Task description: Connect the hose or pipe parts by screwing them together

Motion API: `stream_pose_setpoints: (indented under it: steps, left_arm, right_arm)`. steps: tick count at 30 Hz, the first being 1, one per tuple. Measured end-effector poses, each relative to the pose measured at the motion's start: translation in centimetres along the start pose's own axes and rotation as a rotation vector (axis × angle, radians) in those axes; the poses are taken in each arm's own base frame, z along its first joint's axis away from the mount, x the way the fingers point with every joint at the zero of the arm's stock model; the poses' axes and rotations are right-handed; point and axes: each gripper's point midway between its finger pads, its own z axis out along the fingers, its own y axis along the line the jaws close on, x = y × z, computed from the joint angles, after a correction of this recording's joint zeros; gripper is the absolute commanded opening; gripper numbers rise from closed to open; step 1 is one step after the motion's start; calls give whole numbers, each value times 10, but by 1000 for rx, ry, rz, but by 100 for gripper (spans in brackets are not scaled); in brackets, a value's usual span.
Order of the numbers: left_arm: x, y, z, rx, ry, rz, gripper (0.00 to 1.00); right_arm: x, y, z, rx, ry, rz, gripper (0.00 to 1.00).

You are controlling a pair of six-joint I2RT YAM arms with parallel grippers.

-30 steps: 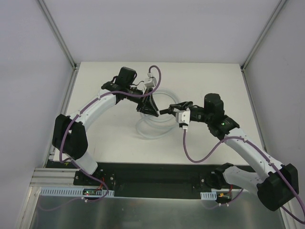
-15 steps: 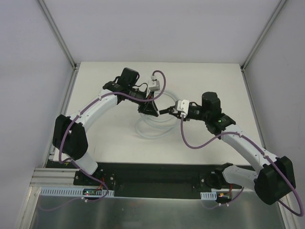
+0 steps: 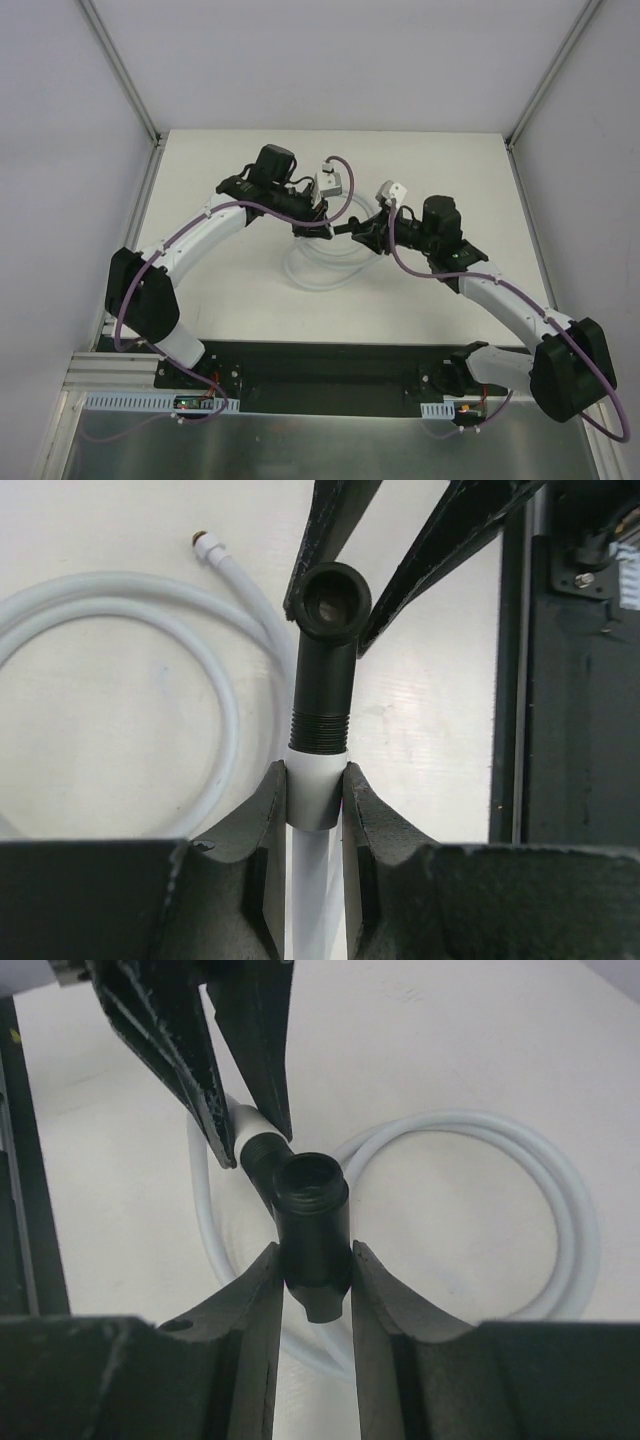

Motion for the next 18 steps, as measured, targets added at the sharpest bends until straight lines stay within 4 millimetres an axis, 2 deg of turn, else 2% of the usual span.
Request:
stream_pose_setpoints:
  steps: [10, 18]
  left_arm:
    - [20, 23, 7, -204, 61, 135, 0]
    - [13, 40, 2, -344, 7, 212, 0]
  right_arm:
    - [0, -6, 12, 98, -27, 533, 1]
    - [-15, -16, 19, 158, -112, 809, 1]
